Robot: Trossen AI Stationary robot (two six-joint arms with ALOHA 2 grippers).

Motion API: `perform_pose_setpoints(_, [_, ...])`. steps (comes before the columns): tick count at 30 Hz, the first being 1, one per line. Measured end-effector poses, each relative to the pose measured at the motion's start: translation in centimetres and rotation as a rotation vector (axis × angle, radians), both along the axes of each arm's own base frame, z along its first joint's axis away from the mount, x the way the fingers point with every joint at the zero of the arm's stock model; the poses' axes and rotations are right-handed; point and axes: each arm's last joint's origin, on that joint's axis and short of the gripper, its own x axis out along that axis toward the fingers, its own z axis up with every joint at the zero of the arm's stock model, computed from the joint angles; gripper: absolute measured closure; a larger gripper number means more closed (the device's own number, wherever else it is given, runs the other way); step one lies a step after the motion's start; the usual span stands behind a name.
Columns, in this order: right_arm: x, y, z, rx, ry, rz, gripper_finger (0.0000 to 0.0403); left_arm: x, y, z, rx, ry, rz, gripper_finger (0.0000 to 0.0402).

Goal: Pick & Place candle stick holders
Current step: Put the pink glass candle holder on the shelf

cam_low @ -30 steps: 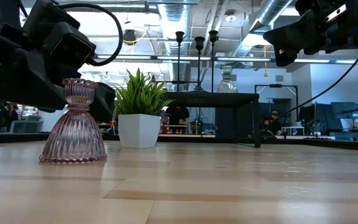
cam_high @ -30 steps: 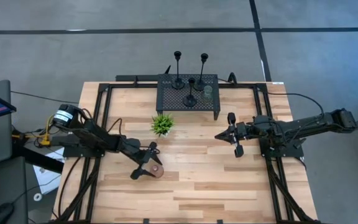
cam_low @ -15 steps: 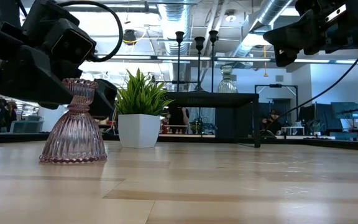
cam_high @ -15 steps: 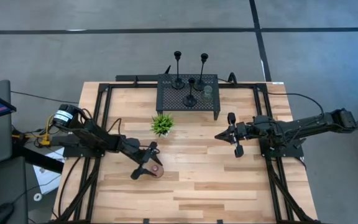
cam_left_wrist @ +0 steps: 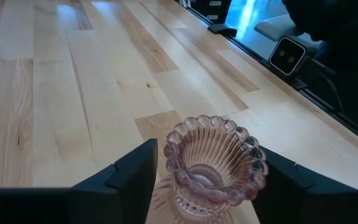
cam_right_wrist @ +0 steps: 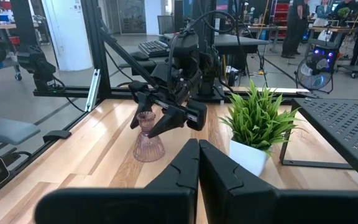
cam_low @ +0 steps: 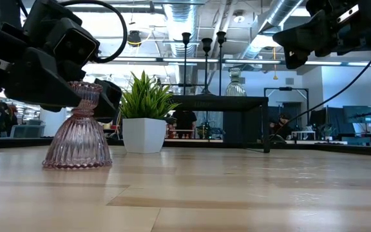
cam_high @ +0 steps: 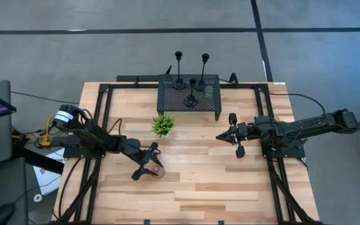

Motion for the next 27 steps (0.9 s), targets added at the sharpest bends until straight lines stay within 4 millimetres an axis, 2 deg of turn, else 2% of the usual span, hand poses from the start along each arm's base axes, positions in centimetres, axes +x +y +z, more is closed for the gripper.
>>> perform_pose_setpoints(11, [0.0,0.0,0.01,0.0,0.0,0.0,0.0403,0.01,0.0,0.06,-0.002,-0.006,0.0,0.0223])
perform_pose_setpoints(27, [0.0,0.0,0.01,0.0,0.0,0.0,0.0403,0.02,0.01,0.07,-0.037,0.013,0.008,0.0233])
